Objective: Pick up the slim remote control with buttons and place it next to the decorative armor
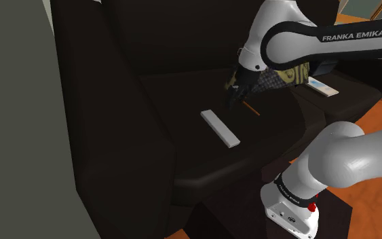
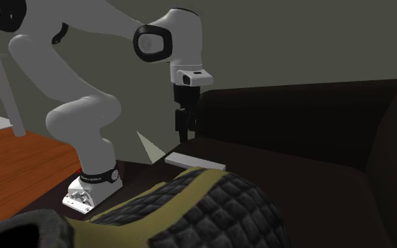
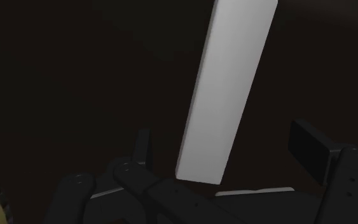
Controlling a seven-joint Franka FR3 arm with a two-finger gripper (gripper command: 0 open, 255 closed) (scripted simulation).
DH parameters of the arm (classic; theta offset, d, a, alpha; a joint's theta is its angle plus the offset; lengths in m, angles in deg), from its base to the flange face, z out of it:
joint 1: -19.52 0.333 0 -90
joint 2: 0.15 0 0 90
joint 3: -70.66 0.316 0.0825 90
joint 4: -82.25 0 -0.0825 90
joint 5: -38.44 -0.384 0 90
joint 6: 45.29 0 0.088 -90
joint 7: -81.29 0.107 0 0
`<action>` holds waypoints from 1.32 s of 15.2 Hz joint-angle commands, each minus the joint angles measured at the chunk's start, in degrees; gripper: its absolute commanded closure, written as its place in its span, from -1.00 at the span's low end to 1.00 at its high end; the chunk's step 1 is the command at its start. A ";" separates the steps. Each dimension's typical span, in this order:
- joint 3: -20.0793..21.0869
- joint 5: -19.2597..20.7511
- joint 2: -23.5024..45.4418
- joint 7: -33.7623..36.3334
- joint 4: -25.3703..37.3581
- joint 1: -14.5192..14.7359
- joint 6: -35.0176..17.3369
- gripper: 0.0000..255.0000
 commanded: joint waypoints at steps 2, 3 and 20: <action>2.48 -0.95 4.05 3.53 -2.95 0.38 -7.48 -1.00; 3.21 -1.12 5.78 4.59 -3.68 0.39 -10.02 -1.00; 4.86 -1.29 13.60 6.44 -7.57 0.15 -21.84 -1.00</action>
